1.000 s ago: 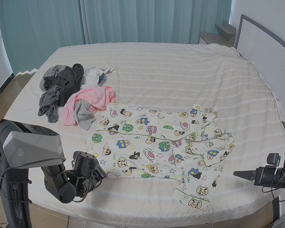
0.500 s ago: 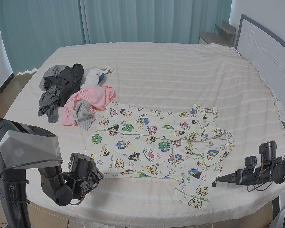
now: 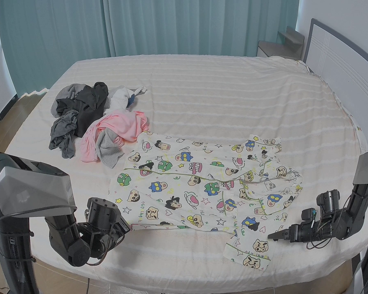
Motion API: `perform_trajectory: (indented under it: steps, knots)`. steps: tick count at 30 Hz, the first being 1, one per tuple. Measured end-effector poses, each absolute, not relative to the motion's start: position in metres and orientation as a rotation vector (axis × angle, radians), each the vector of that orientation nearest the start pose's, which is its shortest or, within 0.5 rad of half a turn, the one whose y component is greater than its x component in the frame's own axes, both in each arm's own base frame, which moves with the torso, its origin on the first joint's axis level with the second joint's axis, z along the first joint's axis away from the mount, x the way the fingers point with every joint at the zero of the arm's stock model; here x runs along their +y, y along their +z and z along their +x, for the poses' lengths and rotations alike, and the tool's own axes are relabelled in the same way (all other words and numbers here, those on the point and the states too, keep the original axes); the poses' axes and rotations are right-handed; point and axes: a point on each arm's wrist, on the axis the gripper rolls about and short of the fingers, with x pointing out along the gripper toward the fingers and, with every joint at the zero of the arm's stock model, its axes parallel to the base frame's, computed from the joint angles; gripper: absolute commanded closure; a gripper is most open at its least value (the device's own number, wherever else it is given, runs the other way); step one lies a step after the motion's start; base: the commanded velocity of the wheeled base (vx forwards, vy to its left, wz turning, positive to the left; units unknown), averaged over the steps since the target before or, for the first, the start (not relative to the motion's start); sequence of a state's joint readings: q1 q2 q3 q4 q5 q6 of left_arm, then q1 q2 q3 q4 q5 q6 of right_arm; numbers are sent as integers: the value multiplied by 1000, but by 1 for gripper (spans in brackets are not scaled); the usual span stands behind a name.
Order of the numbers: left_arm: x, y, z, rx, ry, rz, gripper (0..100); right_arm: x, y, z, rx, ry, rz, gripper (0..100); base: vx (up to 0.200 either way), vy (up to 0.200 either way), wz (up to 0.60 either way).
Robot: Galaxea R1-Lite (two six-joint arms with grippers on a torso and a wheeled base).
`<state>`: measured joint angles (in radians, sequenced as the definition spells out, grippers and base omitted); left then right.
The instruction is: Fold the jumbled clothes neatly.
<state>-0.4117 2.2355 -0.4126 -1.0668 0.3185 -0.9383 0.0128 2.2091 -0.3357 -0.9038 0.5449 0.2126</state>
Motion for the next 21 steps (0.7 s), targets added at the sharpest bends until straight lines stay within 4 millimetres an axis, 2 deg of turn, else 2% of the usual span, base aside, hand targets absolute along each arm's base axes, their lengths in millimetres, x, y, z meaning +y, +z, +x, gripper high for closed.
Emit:
perform_trajectory:
  steps: [7, 15, 21]
  knots:
    - [-109, -21, 267, 681, 243, -630, 100, 15, -39, 265, 1003, 396, 437, 0, 0, 0, 0]
    - [-109, -21, 268, 677, 241, -635, 100, 38, -35, 253, 1046, 463, 417, 0, 0, 0, 0]
    - [-109, -21, 268, 677, 241, -636, 100, 48, -33, 252, 1053, 478, 420, 0, 0, 0, 0]
